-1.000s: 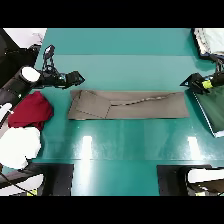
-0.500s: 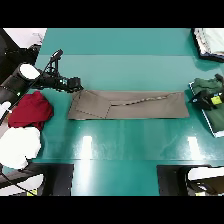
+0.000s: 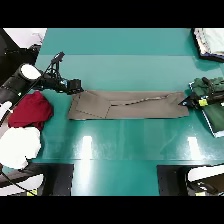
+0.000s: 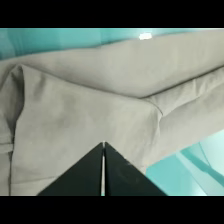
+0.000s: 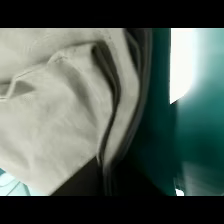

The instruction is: Fold the shirts.

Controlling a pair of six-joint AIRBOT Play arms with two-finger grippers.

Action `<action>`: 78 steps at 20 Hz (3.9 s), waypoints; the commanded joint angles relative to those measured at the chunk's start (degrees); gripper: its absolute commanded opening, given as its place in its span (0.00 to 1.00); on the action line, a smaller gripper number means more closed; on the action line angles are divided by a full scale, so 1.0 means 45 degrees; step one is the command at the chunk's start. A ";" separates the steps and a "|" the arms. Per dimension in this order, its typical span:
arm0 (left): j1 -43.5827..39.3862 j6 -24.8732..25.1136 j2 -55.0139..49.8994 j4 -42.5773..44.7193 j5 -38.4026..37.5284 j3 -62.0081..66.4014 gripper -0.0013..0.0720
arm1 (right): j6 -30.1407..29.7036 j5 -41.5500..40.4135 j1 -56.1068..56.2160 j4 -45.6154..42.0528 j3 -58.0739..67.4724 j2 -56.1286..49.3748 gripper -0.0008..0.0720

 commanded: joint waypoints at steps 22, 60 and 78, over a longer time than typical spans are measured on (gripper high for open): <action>-0.5882 -0.0636 -0.7679 -0.0078 0.0500 0.6606 0.05 | 0.1355 0.1185 0.5493 0.3395 0.4095 0.4886 0.03; 0.2817 -0.0559 0.1496 0.3993 -0.3366 0.5931 0.05 | 0.2803 0.0452 1.2371 -0.0903 0.7383 -0.1399 0.76; 0.2817 -0.0107 0.1433 0.2832 -0.1851 0.4371 0.05 | 0.2098 -0.2735 1.0438 0.5552 0.2346 -0.2302 0.95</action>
